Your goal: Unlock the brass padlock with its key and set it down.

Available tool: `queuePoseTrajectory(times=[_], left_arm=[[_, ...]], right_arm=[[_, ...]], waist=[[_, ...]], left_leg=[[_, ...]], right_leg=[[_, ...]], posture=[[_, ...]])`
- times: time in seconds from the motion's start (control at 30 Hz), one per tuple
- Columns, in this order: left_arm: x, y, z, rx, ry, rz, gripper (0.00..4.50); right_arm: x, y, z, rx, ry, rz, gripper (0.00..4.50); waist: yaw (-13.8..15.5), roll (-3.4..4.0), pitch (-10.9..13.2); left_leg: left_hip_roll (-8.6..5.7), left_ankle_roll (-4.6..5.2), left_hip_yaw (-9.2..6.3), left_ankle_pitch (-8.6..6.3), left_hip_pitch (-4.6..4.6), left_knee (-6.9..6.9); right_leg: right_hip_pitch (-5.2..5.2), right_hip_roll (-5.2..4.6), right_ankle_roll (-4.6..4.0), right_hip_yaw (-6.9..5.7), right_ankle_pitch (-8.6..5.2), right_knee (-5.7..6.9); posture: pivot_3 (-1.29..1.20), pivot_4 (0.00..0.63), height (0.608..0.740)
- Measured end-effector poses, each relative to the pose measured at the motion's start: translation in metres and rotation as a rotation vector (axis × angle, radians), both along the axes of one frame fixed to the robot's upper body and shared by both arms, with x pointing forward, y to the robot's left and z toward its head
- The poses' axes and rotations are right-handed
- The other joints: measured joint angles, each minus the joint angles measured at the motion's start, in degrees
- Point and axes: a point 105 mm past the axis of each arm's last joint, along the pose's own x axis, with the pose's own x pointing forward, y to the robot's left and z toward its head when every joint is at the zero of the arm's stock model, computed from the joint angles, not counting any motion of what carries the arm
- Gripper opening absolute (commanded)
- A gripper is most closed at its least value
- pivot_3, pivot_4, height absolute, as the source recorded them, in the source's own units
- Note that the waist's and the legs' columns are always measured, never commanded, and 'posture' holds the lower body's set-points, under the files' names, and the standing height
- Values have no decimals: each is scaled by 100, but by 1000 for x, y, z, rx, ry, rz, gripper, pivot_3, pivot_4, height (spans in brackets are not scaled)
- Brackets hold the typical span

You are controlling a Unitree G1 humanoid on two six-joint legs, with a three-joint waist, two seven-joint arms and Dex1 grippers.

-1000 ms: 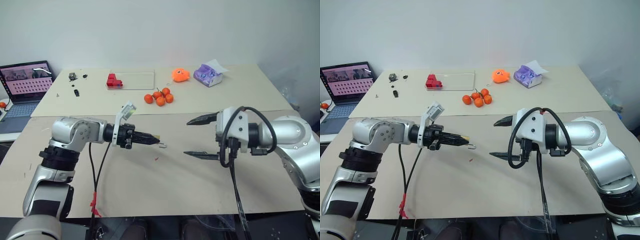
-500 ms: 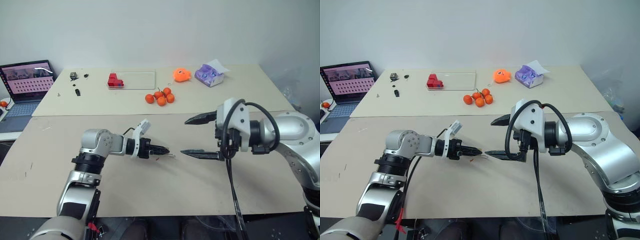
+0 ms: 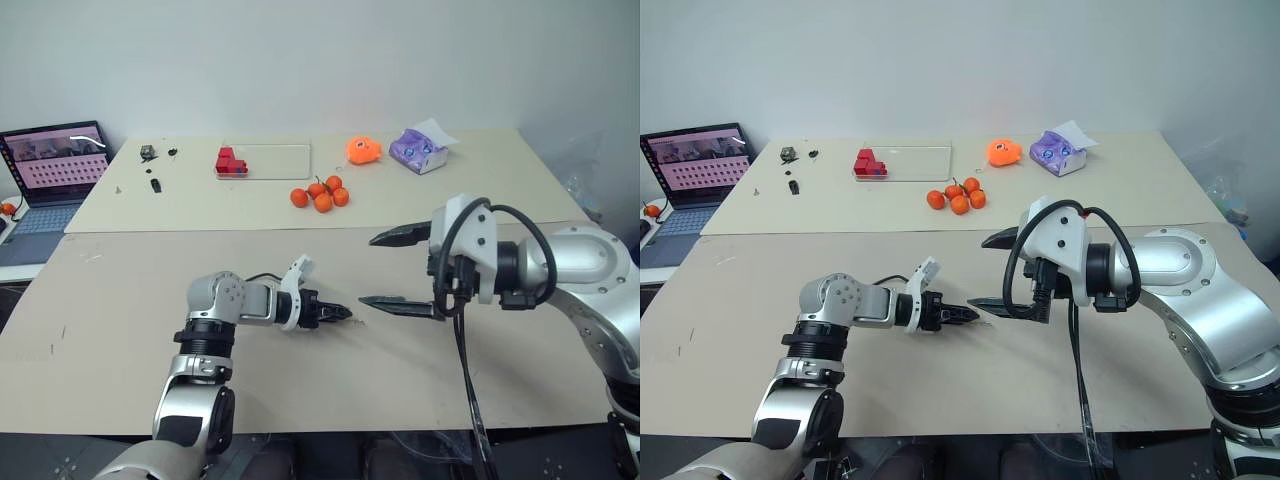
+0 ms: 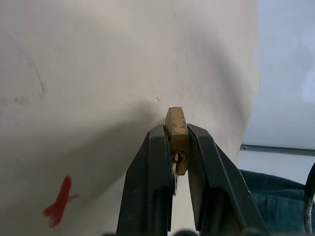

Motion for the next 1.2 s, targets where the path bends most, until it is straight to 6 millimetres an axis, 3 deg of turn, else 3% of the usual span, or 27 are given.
queuePoseTrajectory(times=[0.13, 0.3, 0.4, 0.5, 0.67, 0.83, 0.87, 0.93, 1.17, 1.2], left_arm=[[4, 13, 1, 16, -4, 33, 21], [9, 47, 3, 58, 10, 102, 21], [7, 51, 4, 61, 23, 104, 21], [4, 48, 10, 39, 18, 86, 21], [-1, 24, 20, -45, -1, 27, 21], [-2, 12, 17, -31, -16, -10, 21], [-3, 10, 15, -27, -13, -16, 1037], [-3, 8, 11, -16, -6, -22, 1614], [-2, 8, 10, 0, -21, -53, 4400], [0, 12, 12, 2, -29, -51, 4492]], right_arm=[[0, 0, 0, 0, 0, 0, 4500], [0, 2, -3, -10, 13, 11, 4500], [2, 4, -3, -6, 11, 13, 4500], [4, 7, -6, -12, 18, 21, 4500], [6, 7, -6, -14, 11, 22, 4500], [6, 7, -5, -16, 6, 23, 4500], [6, 7, -5, -17, 4, 24, 4500], [6, 8, -5, -17, 2, 24, 4500], [5, 6, -4, -16, 3, 11, 4500], [5, 6, -4, -15, 4, 9, 4500]], waist=[[-9, 0, 0], [-14, 1, -1], [4, 1, 0], [25, 1, 0], [61, 1, 0], [54, 1, -1], [57, 1, 0], [56, 1, -1], [56, 1, -1], [47, 0, -1]], left_leg=[[0, 0, 0, 0, 2, 0], [2, -1, 0, 0, 3, -4], [-4, -3, 0, 0, 0, -1], [-4, -9, -1, -3, 0, 0], [-3, -15, 0, -6, -2, 0], [0, -16, 2, -7, 0, -1], [1, -16, 2, -7, 0, 0], [0, -16, 3, -7, 0, 0], [0, -16, 3, -7, 1, -1], [1, -16, 3, -7, 3, -1]], right_leg=[[0, 1, 0, 0, 0, 1], [-2, 3, 0, -2, 0, 0], [-1, -2, 0, -1, 0, -3], [-1, -3, 0, -1, 0, -6], [-2, -2, 0, -1, 0, -9], [-1, 0, 0, 0, 1, -6], [-1, 0, 0, -1, 1, -6], [-1, 0, 0, 0, 1, -5], [-1, 0, 0, 0, 1, -7], [0, 0, 0, 0, 1, -5]], posture=[[0, 150, 740], [0, 150, 740], [0, 150, 740], [0, 150, 740], [0, 150, 740], [0, 150, 740], [0, 150, 740], [0, 150, 740], [0, 150, 740], [0, 150, 740]])
